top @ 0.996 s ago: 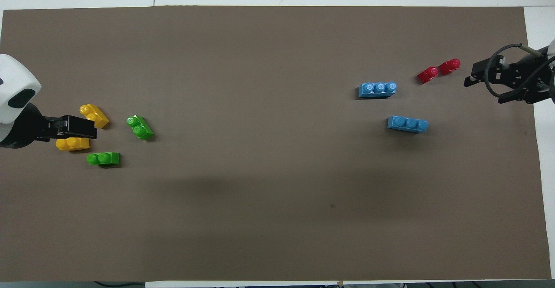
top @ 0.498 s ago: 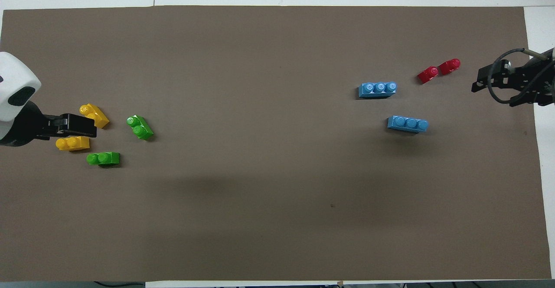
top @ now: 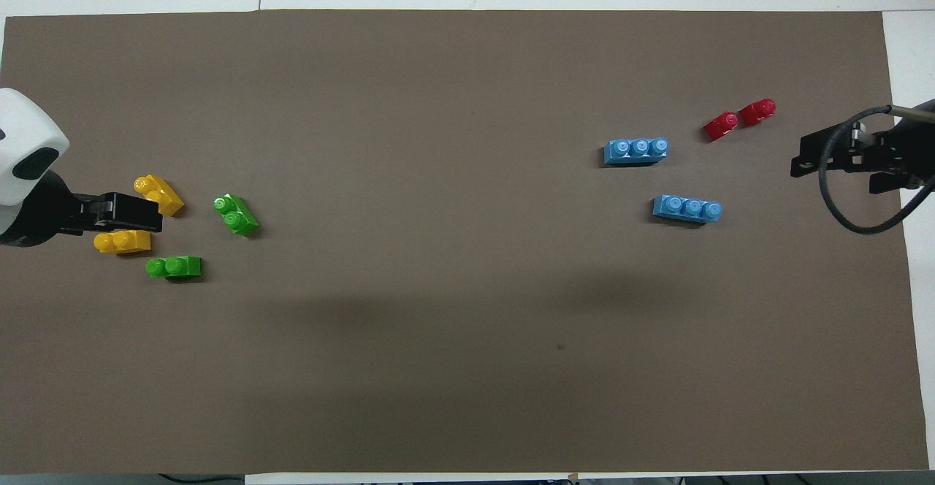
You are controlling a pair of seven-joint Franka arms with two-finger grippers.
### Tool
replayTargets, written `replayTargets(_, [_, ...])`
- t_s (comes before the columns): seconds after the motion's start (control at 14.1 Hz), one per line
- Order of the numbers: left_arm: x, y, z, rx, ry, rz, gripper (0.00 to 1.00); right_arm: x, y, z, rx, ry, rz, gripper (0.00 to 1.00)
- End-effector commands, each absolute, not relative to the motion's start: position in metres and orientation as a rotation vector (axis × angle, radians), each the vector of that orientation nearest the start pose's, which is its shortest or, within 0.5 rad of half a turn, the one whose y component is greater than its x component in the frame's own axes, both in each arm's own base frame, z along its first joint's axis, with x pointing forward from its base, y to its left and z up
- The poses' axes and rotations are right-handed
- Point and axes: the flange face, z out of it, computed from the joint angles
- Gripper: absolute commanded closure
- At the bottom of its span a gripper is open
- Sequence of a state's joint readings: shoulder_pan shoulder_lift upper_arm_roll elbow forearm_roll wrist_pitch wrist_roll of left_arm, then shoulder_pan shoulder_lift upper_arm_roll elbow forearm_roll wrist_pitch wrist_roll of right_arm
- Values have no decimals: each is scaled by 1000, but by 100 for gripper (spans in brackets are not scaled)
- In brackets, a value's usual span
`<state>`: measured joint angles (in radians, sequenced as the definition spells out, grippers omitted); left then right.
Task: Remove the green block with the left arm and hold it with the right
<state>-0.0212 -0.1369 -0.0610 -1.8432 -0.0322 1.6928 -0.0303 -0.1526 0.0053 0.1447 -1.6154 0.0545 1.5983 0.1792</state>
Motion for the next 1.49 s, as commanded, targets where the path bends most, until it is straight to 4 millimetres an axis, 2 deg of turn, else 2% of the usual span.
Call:
replayTargets(0.0, [514,-44,582,-3174,89,37,0,549,13,608,-3111,223,54,2])
replayTargets(0.28, [515,-38,582,-3173,77,39,0,548,-4,604,-3108,259,63,2])
replayTargets(0.64, [514,-37,583,-3174,64,36,0,543,19,595,-3110,278,23,2])
replayTargets(0.92, [515,-37,583,-3174,62,32,0,545,14,600,-3108,290,23,2])
replayTargets(1.14, [515,-37,583,-3175,67,27,0,542,19,594,-3110,284,28,2])
replayTargets(1.42, [516,-37,582,-3175,62,27,0,545,13,588,-3102,316,-14,0])
